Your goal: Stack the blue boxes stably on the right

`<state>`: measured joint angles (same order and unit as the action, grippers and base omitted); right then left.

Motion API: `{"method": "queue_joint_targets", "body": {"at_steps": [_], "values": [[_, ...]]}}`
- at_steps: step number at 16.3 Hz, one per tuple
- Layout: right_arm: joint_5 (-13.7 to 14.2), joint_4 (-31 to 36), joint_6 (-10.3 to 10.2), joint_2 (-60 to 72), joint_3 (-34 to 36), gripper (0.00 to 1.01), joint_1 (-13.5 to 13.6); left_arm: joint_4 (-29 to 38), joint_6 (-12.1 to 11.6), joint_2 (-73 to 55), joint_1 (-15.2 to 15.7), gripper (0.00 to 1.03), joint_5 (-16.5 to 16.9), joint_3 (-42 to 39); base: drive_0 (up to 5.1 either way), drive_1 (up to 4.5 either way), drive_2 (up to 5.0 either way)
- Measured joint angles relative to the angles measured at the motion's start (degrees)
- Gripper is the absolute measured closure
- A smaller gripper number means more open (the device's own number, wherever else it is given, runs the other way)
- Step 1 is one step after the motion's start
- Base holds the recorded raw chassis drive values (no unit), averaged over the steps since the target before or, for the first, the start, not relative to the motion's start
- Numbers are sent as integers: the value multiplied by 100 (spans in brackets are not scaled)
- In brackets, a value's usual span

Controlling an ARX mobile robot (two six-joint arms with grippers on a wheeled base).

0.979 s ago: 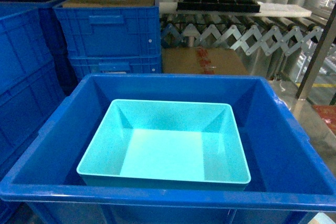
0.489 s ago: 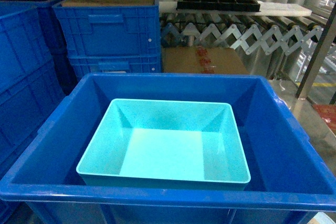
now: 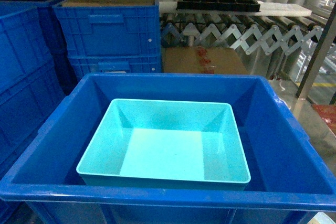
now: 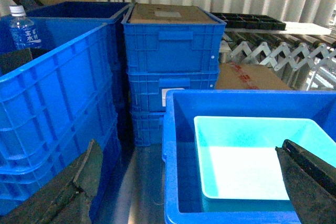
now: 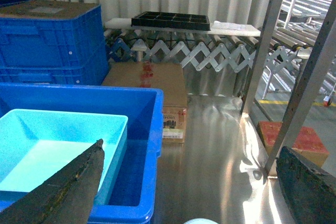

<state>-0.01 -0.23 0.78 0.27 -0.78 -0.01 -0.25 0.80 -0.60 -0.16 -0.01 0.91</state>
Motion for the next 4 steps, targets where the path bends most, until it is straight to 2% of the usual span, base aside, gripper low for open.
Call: {"method": "queue_joint_targets", "body": {"at_steps": [4], "values": [[0, 0, 0, 0, 0, 3, 0, 0, 0, 0, 0, 5, 0, 0, 0, 0, 0]]}}
